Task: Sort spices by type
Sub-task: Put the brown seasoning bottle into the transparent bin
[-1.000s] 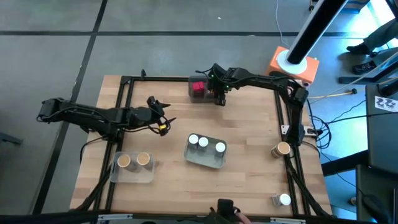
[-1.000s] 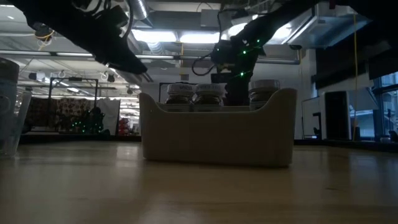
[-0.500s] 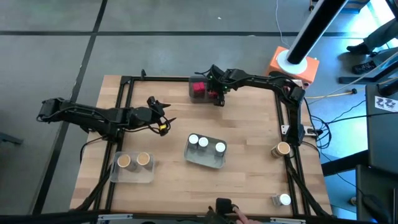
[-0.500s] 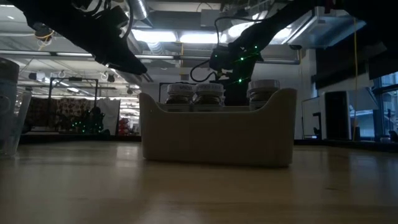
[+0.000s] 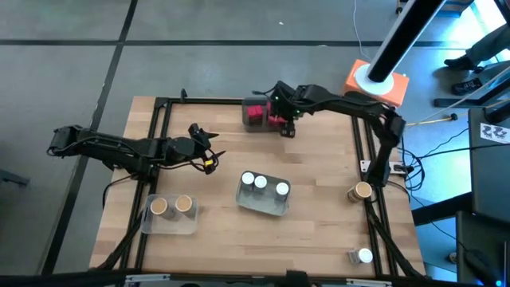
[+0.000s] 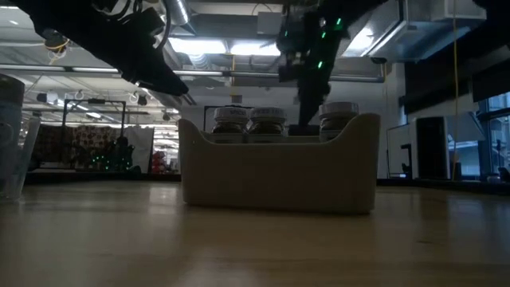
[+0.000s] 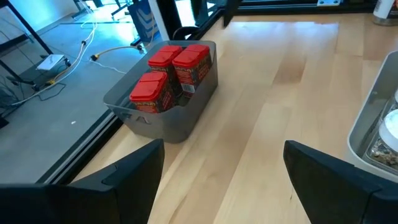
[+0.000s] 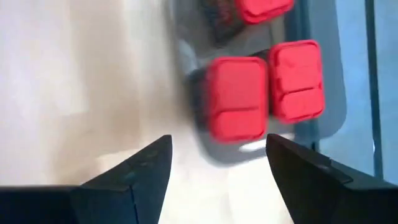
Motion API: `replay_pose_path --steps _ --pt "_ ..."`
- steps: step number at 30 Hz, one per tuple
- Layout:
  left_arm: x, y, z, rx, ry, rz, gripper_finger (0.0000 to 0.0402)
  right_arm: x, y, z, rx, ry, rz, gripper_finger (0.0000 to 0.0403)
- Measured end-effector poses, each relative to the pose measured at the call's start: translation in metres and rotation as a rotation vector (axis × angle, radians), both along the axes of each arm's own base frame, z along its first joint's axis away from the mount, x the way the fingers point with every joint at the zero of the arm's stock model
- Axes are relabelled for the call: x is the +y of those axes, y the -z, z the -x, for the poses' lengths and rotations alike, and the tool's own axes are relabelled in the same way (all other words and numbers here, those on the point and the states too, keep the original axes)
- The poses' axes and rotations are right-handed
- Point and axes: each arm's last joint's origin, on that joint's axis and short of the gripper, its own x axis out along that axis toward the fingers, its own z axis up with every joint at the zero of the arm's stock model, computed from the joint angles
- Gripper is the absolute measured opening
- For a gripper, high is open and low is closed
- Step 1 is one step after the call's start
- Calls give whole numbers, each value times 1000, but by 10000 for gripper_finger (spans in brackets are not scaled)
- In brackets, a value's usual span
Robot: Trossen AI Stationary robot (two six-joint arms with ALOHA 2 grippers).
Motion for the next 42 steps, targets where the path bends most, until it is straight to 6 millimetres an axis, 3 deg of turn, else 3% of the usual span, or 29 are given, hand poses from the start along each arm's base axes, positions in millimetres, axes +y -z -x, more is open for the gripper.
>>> replay_pose_path --steps 7,16,25,34,42 --pt "0 0 0 -3 -4 9 311 58 -34 22 42 44 -87 261" --pt "-5 1 -1 -8 17 19 311 129 -44 45 56 107 -73 262" --pt "-12 0 -1 -27 36 47 311 178 -21 78 122 193 -32 262" --pt "-19 0 -1 -49 56 82 311 209 16 109 262 274 -64 267" --pt "-20 0 -1 -61 53 101 311 224 19 134 431 369 -18 348"
